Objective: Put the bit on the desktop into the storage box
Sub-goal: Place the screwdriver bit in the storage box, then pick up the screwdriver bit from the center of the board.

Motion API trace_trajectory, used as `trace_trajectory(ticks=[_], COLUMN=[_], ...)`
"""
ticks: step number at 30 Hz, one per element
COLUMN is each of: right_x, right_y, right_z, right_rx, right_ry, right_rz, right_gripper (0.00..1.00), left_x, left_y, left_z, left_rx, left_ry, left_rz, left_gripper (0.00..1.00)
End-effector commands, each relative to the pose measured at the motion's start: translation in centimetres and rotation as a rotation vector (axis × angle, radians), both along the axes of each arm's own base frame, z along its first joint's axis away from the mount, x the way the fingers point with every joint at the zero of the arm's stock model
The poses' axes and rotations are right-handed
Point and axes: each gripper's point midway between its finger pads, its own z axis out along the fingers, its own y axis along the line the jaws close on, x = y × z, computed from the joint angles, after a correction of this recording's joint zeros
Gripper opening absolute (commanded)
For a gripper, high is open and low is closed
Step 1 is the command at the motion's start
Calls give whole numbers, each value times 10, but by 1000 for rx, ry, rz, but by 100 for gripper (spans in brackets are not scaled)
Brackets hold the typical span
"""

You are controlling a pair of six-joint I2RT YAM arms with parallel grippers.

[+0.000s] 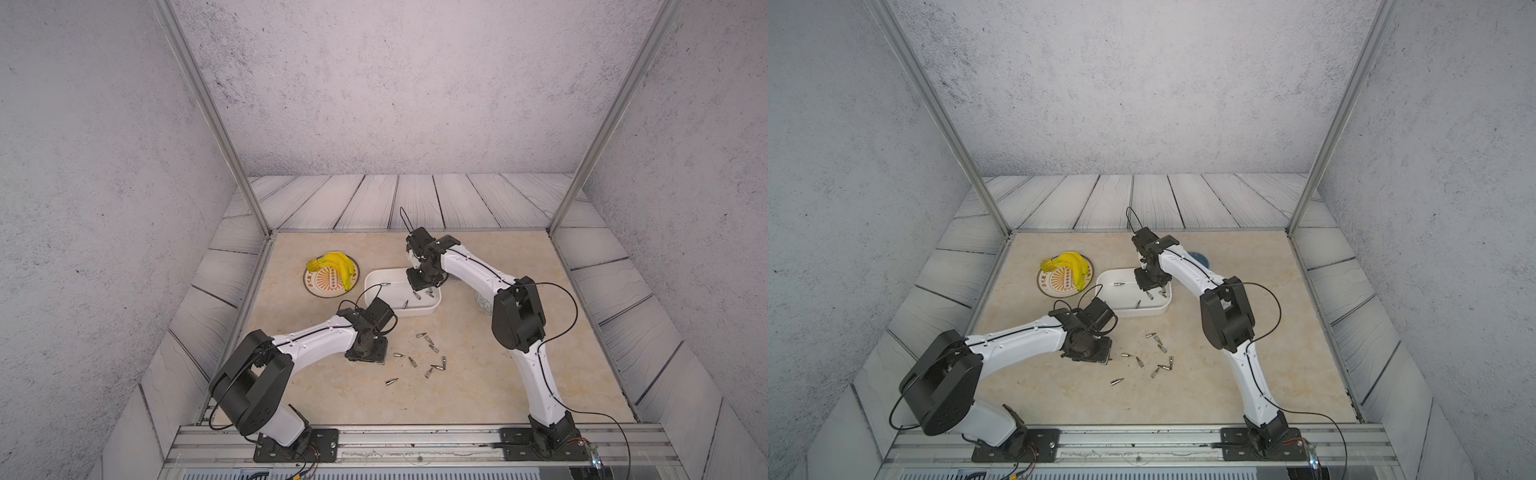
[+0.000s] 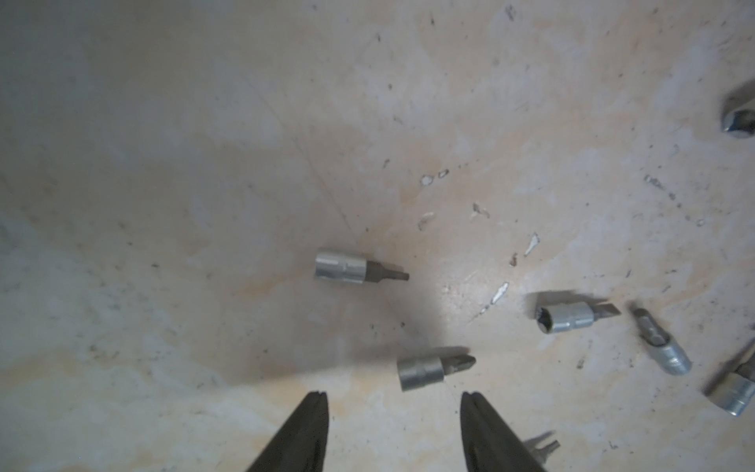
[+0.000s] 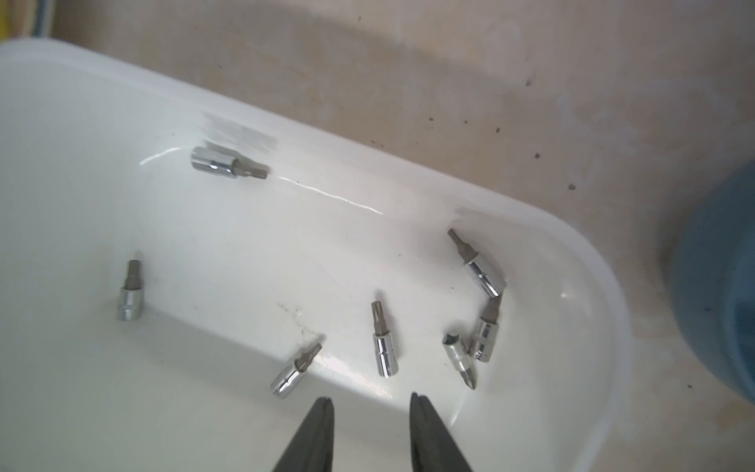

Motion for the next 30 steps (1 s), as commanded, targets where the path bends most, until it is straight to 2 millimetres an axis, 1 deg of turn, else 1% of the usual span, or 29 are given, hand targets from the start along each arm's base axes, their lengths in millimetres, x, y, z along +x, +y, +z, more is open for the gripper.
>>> trace_trajectory(ticks=[1,4,10,20,26,30], right_x=[0,-3,-8,-18,-19,-20], right_y=[-5,-8,-15,-27,-32,-33], right_z=[45,60,75,88,93,90], right_rx=[15,21,19,8,-6,-7], right_ry=[-79,-101,-128,-151,-163,-157], right_rz=[0,0,-4,-12,-13,-16], right_gripper=[37,37,37,37,37,37], left_x=[1,0,1,9,15,15], left_y=[-2,-2,-4,-7,-13,-16], left_z=[-2,-6,-9,-18,-14,-10], left_rx=[18,22,36,84,77,58], left_ry=[6,16,21,42,32,29], left_rz=[-16,-17,-28,-55,-57,-59], left_gripper=[58,57,56,55,52,53])
